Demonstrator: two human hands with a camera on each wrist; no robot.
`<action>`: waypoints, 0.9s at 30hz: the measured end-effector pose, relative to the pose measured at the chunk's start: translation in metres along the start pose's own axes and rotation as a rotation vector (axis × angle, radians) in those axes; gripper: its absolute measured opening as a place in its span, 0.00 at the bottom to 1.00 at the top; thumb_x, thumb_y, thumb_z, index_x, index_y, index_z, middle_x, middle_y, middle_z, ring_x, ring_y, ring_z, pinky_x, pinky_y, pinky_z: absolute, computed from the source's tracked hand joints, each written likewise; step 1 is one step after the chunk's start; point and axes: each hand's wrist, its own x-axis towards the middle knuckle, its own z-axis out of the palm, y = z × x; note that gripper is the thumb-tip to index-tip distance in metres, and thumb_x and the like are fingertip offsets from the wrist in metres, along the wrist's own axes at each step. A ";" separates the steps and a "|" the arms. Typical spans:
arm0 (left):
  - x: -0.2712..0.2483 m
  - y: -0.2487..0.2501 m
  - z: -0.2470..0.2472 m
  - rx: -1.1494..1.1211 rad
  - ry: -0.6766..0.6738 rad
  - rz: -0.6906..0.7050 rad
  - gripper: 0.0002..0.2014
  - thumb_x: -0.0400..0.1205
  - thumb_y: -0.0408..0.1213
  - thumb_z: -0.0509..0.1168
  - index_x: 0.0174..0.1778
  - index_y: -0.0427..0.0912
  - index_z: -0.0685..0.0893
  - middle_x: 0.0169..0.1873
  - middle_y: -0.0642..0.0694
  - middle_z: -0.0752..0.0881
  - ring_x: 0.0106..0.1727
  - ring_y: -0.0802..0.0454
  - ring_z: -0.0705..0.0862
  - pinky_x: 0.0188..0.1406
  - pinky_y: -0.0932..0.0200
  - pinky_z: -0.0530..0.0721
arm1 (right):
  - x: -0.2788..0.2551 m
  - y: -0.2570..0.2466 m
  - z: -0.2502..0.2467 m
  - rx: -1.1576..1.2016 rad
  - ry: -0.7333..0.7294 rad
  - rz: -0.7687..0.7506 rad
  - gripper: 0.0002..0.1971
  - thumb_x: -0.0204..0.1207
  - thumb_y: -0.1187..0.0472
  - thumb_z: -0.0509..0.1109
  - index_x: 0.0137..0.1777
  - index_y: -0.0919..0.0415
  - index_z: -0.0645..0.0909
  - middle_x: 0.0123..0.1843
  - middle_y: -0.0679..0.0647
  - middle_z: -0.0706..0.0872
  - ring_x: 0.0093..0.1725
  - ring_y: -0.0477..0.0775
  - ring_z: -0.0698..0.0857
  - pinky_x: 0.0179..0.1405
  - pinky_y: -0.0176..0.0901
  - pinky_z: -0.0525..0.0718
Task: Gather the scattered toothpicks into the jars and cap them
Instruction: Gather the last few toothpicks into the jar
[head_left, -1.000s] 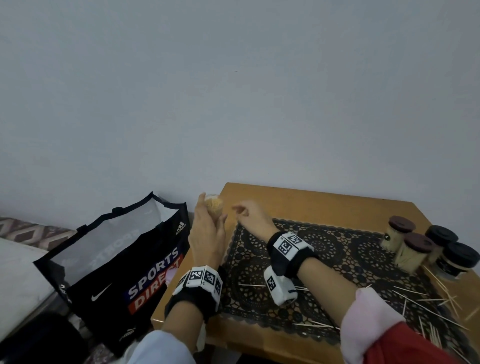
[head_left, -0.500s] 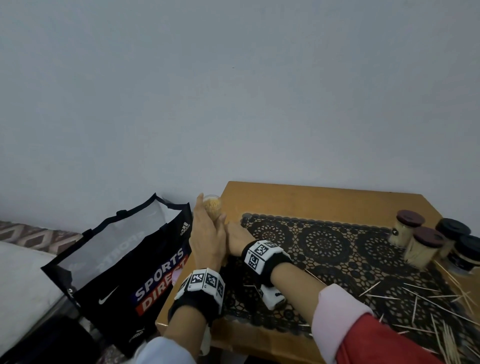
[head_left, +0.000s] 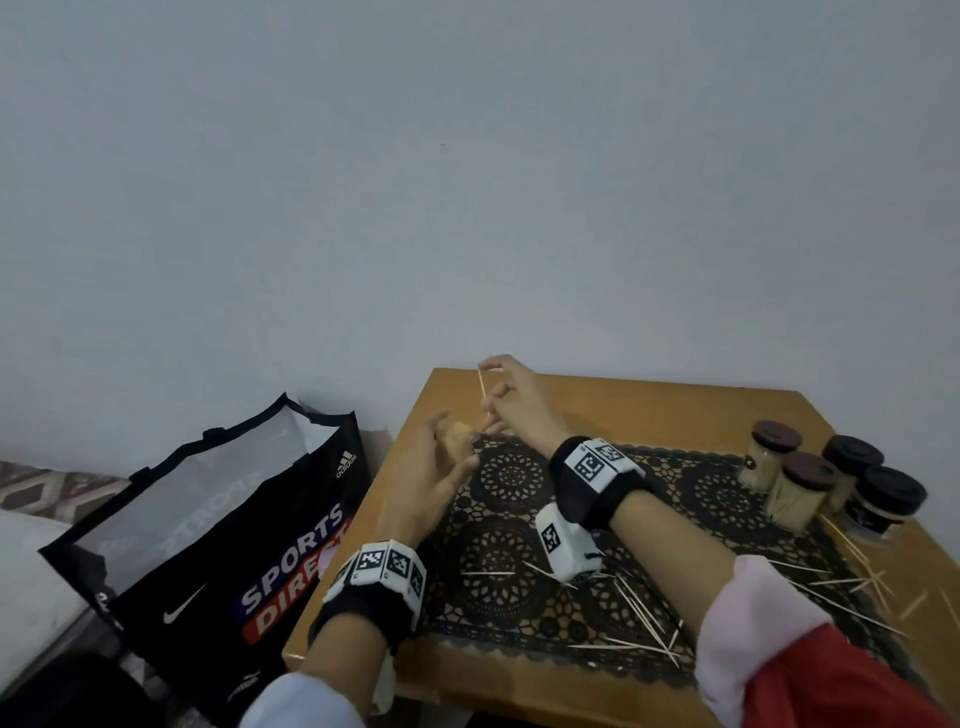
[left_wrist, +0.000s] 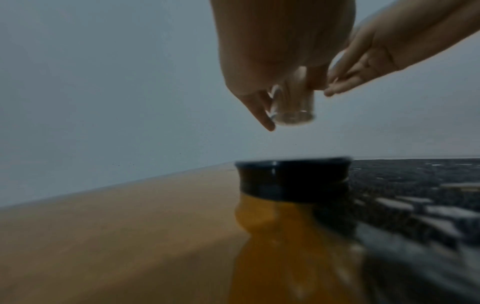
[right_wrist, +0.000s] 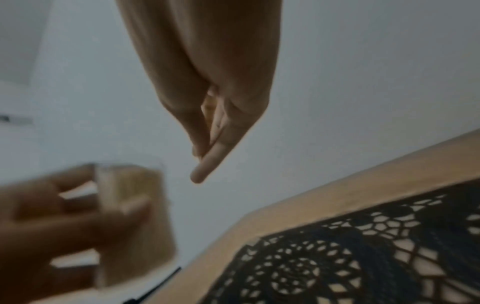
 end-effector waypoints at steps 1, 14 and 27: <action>-0.001 0.003 0.000 -0.001 -0.035 0.002 0.35 0.80 0.50 0.71 0.80 0.47 0.64 0.59 0.57 0.77 0.57 0.61 0.79 0.51 0.78 0.73 | -0.002 -0.004 0.000 0.011 0.001 -0.034 0.23 0.79 0.76 0.64 0.68 0.51 0.76 0.42 0.57 0.83 0.34 0.55 0.89 0.41 0.57 0.91; -0.006 0.017 -0.003 -0.016 -0.149 0.056 0.34 0.80 0.48 0.71 0.79 0.45 0.65 0.58 0.59 0.75 0.51 0.64 0.80 0.45 0.83 0.76 | -0.028 0.005 0.002 -0.270 -0.089 -0.169 0.08 0.76 0.51 0.74 0.49 0.54 0.88 0.50 0.42 0.85 0.50 0.40 0.82 0.51 0.42 0.82; -0.006 0.010 -0.004 0.039 -0.044 0.001 0.35 0.79 0.49 0.72 0.80 0.47 0.65 0.66 0.46 0.80 0.65 0.48 0.81 0.64 0.51 0.80 | -0.081 0.039 -0.023 -0.905 -0.629 -0.049 0.29 0.61 0.45 0.84 0.61 0.56 0.84 0.48 0.47 0.81 0.47 0.48 0.80 0.42 0.41 0.78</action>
